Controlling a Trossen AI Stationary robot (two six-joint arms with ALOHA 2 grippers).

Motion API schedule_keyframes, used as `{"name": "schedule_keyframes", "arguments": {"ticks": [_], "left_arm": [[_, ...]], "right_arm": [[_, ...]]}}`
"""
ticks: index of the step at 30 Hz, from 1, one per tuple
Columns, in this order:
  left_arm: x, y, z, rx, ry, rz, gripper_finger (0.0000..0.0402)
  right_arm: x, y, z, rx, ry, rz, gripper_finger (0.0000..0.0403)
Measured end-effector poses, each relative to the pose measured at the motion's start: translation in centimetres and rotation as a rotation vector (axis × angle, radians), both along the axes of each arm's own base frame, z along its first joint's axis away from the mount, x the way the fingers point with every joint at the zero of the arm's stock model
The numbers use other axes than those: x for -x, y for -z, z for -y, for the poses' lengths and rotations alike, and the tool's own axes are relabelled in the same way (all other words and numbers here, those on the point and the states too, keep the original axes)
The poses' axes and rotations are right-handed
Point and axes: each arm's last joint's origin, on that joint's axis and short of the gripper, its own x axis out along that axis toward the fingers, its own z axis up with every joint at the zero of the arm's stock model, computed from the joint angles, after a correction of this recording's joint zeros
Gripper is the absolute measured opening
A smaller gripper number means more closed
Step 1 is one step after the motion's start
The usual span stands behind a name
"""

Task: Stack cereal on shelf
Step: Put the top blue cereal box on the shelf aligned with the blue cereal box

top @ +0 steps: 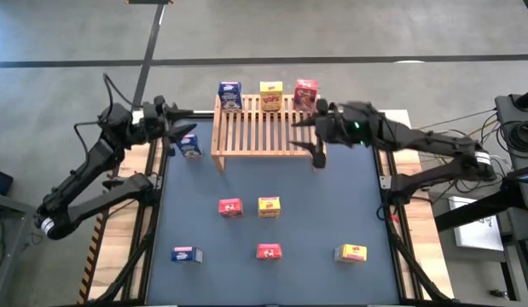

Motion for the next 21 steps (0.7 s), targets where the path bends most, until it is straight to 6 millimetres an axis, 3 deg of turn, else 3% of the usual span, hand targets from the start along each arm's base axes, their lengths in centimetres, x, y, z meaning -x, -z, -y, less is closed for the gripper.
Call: {"name": "schedule_keyframes", "arguments": {"ticks": [9, 21], "left_arm": [[0.1, 5.0, 0.0, 0.077, -0.023, -0.003, 0.0203], [-0.6, 9.0, -1.2, 0.130, -0.122, -0.129, 0.0203]], "right_arm": [[2.5, 5.4, -2.2, 0.002, -0.064, 0.132, 0.0223], [3.5, 9.4, -2.6, 0.000, -0.102, 0.147, 0.0223]]}}
